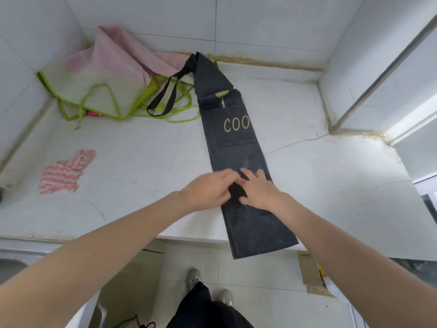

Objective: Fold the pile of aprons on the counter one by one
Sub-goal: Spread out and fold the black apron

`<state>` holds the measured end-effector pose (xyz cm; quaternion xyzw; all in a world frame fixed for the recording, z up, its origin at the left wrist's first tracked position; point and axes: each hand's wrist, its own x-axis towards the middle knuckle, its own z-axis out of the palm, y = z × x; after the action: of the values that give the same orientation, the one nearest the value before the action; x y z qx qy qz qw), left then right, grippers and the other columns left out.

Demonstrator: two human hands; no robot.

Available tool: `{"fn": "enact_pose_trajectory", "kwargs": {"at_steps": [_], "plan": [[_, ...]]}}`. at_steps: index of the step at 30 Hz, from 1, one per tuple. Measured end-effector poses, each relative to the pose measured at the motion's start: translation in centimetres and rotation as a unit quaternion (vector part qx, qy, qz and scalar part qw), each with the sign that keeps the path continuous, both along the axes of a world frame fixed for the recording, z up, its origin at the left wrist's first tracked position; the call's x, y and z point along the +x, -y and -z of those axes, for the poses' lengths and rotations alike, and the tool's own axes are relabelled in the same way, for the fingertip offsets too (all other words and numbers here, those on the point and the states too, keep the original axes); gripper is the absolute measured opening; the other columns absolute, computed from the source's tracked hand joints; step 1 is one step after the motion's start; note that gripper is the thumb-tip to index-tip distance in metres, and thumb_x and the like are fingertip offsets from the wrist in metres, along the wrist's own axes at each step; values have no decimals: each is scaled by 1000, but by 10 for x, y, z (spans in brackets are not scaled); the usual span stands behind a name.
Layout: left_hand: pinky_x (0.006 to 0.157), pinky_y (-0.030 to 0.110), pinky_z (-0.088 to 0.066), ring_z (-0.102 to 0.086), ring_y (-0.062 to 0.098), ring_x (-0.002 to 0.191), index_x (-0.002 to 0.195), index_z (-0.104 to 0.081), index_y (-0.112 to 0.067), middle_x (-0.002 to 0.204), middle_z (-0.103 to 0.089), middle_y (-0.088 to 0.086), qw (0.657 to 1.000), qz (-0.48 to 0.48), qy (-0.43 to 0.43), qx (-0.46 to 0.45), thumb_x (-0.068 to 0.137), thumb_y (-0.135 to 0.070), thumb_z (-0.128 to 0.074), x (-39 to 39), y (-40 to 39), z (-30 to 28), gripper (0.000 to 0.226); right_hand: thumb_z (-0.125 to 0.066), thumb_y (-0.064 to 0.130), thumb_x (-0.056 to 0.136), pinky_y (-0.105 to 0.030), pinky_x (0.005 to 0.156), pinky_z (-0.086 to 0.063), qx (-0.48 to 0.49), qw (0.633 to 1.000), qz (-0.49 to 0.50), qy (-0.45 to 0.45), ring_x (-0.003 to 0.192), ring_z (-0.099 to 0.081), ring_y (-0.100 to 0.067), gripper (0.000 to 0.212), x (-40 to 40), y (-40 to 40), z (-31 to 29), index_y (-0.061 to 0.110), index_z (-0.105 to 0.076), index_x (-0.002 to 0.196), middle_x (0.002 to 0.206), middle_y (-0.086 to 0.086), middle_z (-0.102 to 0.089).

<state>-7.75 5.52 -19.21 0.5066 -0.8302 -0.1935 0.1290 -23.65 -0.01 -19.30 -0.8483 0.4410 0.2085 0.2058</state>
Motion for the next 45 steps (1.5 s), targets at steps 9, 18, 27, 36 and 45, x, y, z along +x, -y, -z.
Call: {"fn": "enact_pose_trajectory", "kwargs": {"at_steps": [9,18,27,36,45], "plan": [[116,44,-1,11,33,144,151,-6,-20,157,10,15,956,-105,263,83,100,-41,-30,14,93,26,60,-63,20,86,-37,105,-35,-5,997,-68,-32,134,-30,-31,66,3,57,-24,17,-33,144,151,-8,-27],[105,49,-22,-27,36,131,141,-36,-27,143,-33,12,948,-152,280,20,95,-51,-37,39,140,16,52,-76,38,75,-54,105,-32,24,988,-100,-118,142,9,-38,112,4,56,-1,35,8,149,157,6,16],[102,45,-29,-23,32,132,144,-28,-25,150,-29,2,922,19,385,27,90,6,-41,30,260,10,64,-80,20,71,-34,81,-44,14,991,-118,-67,121,-33,-27,105,17,90,-8,34,-11,149,150,0,-14],[90,40,-40,-42,32,120,124,-51,-6,127,-49,15,881,-27,472,-17,93,1,-43,59,285,-3,33,-87,30,62,-39,85,-49,-35,976,-117,-182,132,-24,-38,139,51,110,9,24,22,147,153,-10,28],[88,50,-39,-32,42,124,136,-33,0,144,-25,25,933,-162,290,-135,84,8,-51,58,305,-65,56,-84,34,66,-50,106,-37,38,987,-19,-158,141,-3,-43,134,49,147,4,28,21,147,153,-4,30]]}}
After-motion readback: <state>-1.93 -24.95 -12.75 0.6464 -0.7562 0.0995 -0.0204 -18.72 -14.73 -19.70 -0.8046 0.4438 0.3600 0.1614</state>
